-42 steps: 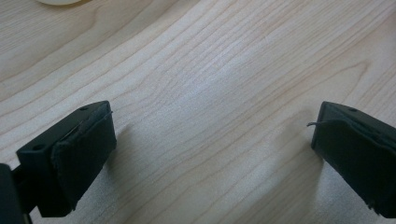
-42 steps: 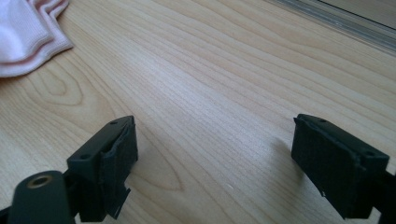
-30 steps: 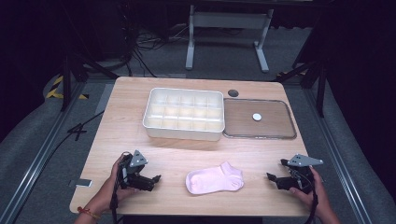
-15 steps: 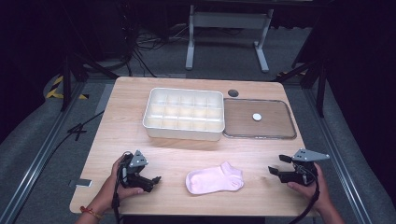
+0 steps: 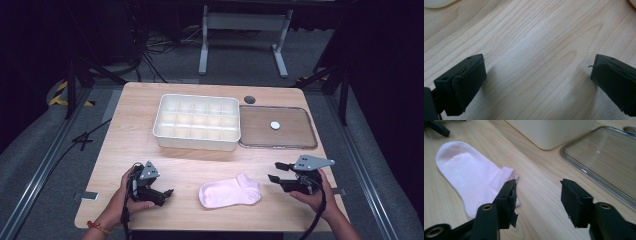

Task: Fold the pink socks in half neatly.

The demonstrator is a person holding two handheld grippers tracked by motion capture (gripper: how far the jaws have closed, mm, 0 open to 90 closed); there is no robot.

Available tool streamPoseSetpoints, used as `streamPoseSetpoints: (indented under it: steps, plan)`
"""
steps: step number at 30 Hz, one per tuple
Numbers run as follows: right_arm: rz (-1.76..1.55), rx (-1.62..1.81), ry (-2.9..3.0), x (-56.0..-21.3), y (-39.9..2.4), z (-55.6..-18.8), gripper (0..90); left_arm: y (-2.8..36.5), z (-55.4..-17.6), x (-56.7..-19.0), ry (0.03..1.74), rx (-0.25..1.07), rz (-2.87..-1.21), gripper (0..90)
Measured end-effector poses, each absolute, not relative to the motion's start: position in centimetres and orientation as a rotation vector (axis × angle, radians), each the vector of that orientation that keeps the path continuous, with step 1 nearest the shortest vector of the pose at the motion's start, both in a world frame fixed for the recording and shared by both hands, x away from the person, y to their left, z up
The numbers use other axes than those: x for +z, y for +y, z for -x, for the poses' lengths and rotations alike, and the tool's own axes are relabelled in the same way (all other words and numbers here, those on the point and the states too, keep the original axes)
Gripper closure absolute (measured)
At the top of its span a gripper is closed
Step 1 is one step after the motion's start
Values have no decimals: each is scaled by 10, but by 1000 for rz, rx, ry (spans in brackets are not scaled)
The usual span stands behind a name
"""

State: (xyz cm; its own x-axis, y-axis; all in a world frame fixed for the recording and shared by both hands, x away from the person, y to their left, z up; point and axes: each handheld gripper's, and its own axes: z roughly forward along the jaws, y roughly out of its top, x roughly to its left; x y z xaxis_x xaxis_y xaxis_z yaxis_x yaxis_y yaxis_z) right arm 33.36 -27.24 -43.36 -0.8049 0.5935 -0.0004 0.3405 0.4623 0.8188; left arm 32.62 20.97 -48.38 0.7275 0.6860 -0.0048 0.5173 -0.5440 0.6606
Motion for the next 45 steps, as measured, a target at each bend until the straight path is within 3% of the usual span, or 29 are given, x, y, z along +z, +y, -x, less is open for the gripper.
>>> streamPoseSetpoints:
  steps: [8,12,20,35,45]
  plan:
    - [-581,1262,2556,-439,-220,-331,713,207,-325,-483,926,328,-2269,25]
    - [-519,1251,2611,-451,-201,-329,761,210,-326,-480,935,338,-2255,150]
    - [-489,1248,2683,-466,-186,-326,796,197,-325,-468,917,328,-2198,248]
    - [-509,1191,2676,-479,-177,-314,826,117,-315,-461,765,211,-2180,266]
    - [-504,1187,2672,-479,-177,-311,828,97,-318,-472,742,271,-2276,284]
